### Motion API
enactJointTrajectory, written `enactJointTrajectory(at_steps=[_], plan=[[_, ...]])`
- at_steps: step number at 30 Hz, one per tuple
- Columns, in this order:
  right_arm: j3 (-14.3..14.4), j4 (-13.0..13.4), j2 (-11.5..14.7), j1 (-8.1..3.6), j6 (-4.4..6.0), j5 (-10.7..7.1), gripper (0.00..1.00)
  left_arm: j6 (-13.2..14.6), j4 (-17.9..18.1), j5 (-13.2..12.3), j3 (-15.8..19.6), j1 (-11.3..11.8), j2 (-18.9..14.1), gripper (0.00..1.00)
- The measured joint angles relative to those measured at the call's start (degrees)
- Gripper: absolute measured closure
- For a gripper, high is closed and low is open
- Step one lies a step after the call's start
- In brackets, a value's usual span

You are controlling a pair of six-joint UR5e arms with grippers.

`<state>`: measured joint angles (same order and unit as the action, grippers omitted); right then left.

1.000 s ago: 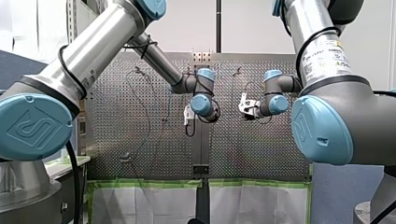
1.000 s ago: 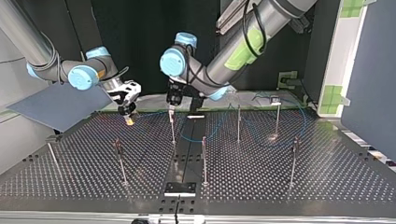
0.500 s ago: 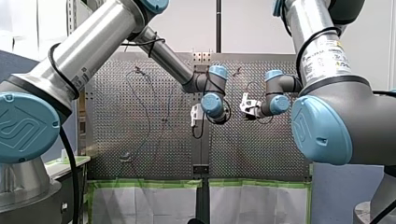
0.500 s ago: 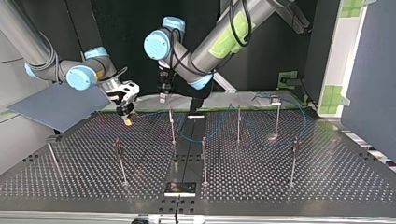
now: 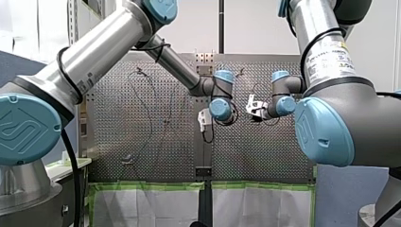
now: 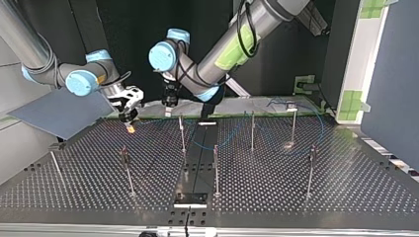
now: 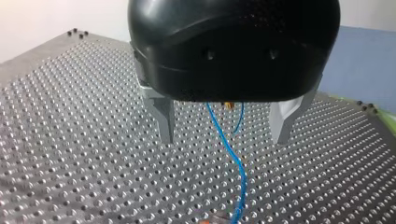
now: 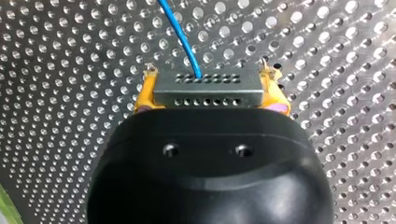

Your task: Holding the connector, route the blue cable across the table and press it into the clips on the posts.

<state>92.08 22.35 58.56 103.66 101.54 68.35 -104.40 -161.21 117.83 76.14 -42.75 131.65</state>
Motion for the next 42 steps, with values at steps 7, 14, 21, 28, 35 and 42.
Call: enactJointTrajectory(at_steps=[7, 14, 21, 28, 35, 42], plan=[[0.0, 0.0, 0.0, -0.15, -0.07, 0.04, 1.00, -3.0, 0.1, 0.5, -3.7, 0.4, 2.2, 0.00], [0.0, -0.1, 0.1, -0.17, -0.09, 0.04, 1.00, -4.2, -0.1, 0.4, -6.7, 0.3, 4.7, 0.00], [0.0, -0.2, 0.1, -0.13, -0.10, 0.04, 1.00, -5.5, 0.9, 0.7, -8.1, 0.3, 7.0, 0.00], [0.0, -0.2, 0.3, -0.15, -0.11, 0.04, 1.00, -5.9, 2.3, 1.4, -10.0, 0.7, 7.2, 0.00], [-0.1, -0.1, 0.3, -0.17, -0.10, 0.04, 1.00, -6.3, 2.1, 1.4, -11.6, 0.6, 8.6, 0.00], [-0.1, -0.1, 0.5, -0.18, -0.09, -0.52, 1.00, -6.9, -0.6, 1.4, -14.4, 1.6, 11.0, 0.00]])
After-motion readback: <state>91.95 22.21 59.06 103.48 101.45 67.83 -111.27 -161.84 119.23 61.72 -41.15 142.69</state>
